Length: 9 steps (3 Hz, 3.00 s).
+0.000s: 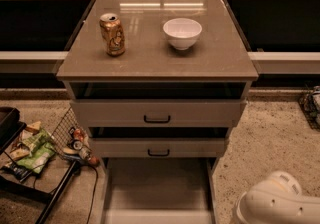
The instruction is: Close bottom drawer
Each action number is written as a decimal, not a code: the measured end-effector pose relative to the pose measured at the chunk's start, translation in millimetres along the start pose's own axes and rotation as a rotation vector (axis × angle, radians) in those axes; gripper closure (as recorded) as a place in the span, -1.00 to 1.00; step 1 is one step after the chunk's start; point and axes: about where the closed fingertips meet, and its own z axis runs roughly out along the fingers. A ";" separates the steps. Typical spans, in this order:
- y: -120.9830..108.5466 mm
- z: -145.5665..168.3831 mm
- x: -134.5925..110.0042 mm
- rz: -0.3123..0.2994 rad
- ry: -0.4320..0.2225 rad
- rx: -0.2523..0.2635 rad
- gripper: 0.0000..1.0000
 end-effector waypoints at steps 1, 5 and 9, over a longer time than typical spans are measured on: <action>26.6 71.8 31.7 0.062 0.026 -0.069 0.46; 124.7 242.2 35.6 0.074 -0.039 -0.369 1.00; 169.3 391.1 -39.1 0.028 -0.172 -0.555 1.00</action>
Offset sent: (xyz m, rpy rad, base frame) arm -0.0897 0.0053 -0.2245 0.0918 0.1928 -0.1483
